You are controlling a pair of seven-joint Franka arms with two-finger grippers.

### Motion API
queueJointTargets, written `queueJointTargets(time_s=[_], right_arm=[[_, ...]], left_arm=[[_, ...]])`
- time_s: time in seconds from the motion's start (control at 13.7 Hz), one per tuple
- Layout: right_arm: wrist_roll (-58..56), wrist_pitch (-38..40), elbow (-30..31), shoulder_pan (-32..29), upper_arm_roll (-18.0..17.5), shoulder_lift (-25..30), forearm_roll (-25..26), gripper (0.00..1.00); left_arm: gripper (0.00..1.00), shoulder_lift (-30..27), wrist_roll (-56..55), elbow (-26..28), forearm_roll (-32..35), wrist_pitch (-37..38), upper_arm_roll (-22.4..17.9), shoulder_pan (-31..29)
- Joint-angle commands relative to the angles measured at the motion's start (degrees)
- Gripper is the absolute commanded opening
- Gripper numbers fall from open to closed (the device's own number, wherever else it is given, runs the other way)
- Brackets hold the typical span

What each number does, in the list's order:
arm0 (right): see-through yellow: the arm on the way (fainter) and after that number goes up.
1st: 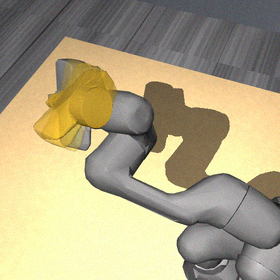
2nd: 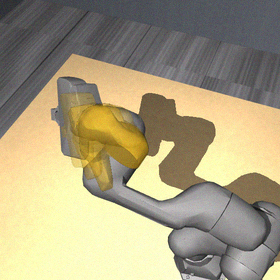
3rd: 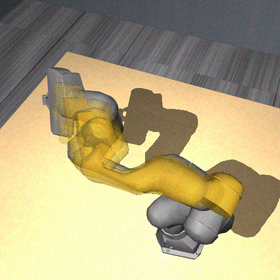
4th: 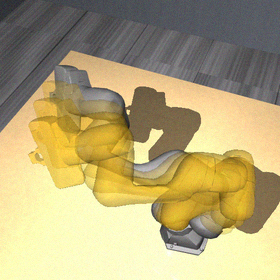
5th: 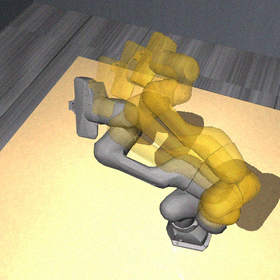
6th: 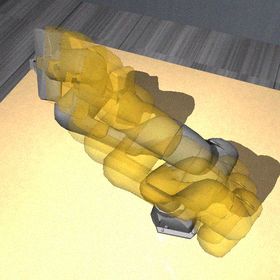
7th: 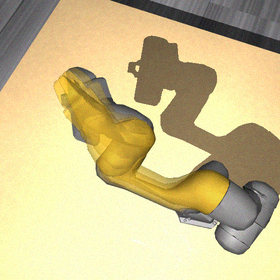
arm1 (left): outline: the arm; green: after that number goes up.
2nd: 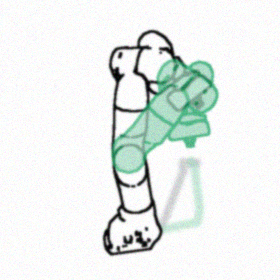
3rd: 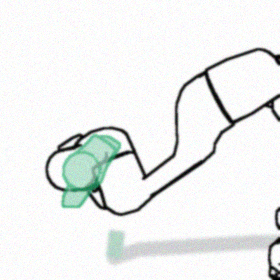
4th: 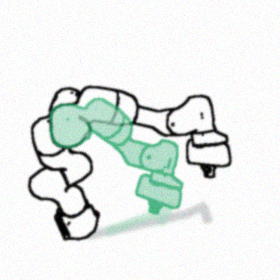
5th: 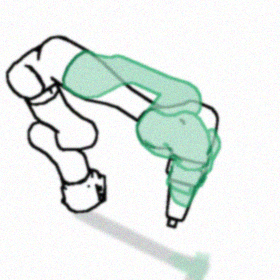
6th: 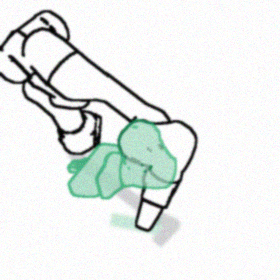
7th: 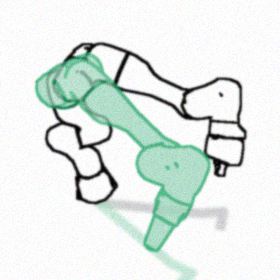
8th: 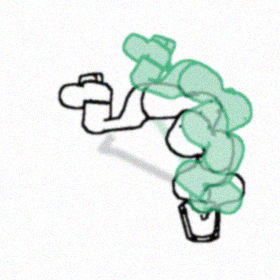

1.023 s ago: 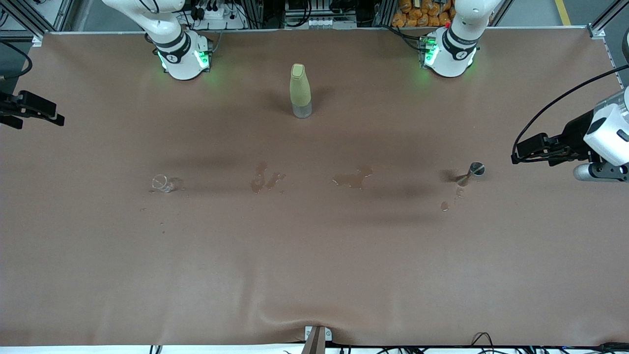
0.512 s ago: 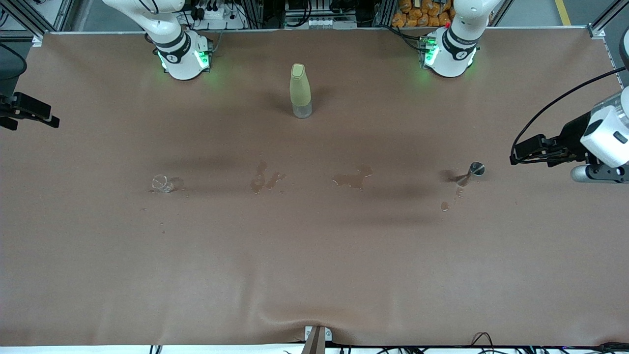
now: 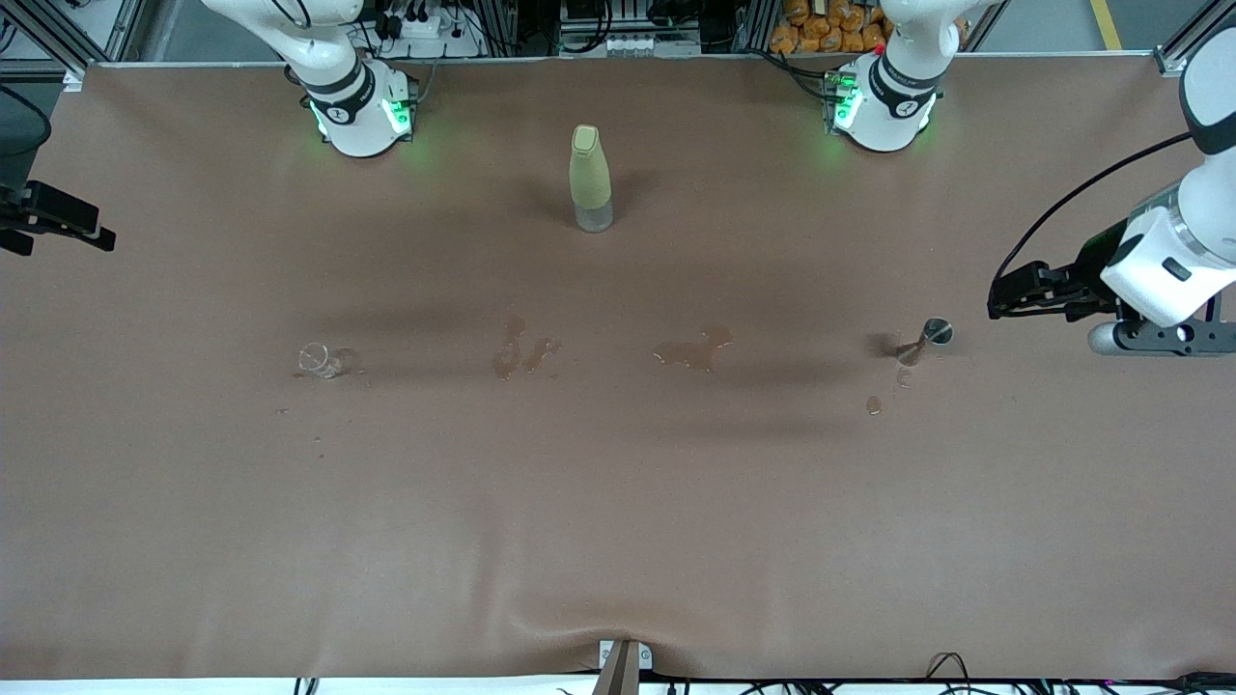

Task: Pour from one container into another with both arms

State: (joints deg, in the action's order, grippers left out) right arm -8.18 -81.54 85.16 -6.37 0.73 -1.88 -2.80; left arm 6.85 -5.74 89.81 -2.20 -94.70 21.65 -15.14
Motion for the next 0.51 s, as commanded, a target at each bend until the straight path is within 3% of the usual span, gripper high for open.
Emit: queueJointTargets(time_s=[0.0, 0.29, 0.44], right_arm=[[1.8, 0.5, -1.4, -1.0, -2.0, -0.6, 2.1, 1.00], [2.1, 0.5, -1.4, -0.7, -2.0, -0.6, 2.2, 1.00], [2.1, 0.5, -1.4, -0.6, -1.9, -0.6, 2.2, 1.00]], left_arm=[[1.00, -1.8, -0.5, 0.1, 0.6, 2.0, -6.6, 6.7], [1.00, -2.7, -0.5, 0.1, 0.6, 2.2, -17.0, 16.8], [1.00, -2.6, -0.5, 0.5, 0.6, 2.2, -17.3, 17.0]])
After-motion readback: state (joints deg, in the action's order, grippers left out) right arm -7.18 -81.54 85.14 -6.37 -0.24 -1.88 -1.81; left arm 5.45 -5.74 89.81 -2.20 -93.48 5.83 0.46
